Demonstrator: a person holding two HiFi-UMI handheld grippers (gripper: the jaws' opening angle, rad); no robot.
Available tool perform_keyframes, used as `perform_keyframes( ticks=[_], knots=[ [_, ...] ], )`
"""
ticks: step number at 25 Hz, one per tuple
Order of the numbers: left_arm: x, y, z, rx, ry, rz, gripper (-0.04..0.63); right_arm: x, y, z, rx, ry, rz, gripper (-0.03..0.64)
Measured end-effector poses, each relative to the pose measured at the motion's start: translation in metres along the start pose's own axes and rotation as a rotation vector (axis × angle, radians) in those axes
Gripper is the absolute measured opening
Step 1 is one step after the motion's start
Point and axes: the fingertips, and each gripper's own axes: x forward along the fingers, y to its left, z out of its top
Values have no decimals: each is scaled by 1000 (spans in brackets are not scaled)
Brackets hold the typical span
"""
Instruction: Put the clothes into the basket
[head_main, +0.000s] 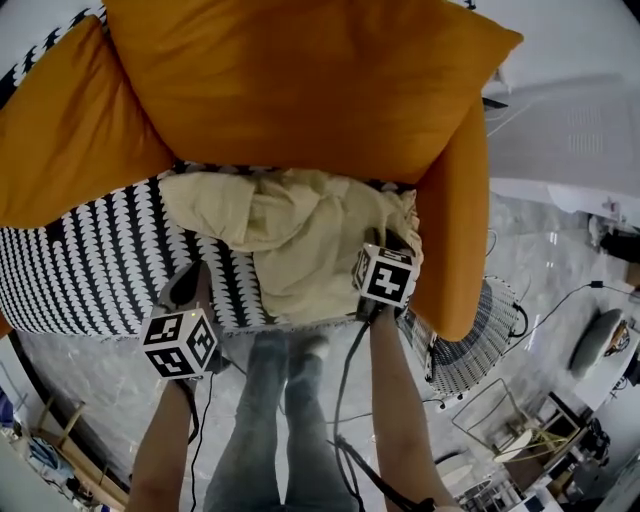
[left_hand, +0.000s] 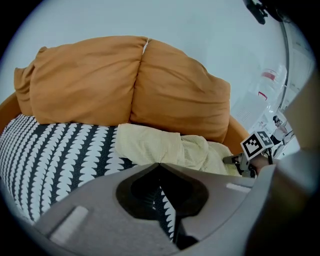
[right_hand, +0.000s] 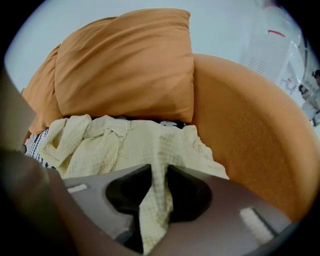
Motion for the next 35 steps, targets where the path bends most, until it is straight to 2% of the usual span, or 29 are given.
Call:
perform_keyframes(
  ticks=[5,7,9,19,24,30,35],
  knots=[
    [-14,11,-6,-24,-12,10,-6,-7,9,-5,-6,0,8,94],
    [-20,15,-9,-38,-16,3,-6,-14,16,-5,0,-8,18,65],
    [-21,10,-10,-42,-18,0,-6,-17,15,-3,2,-14,31,40],
    [-48,-23,4,-82,-66,-26,-6,-66,11,-2,-10,-55,59,22],
    [-77,-44,22,-111,-89,-30,-6,-115,11,0,12,-81,96,18],
    [-132,-92,28,-71,-115,-63,-6,-198,20,6,5,-154,184,18],
    [-175,-119,26,-49,-144,-54,-6,-258,27,13,-32,-205,237,18]
  ],
)
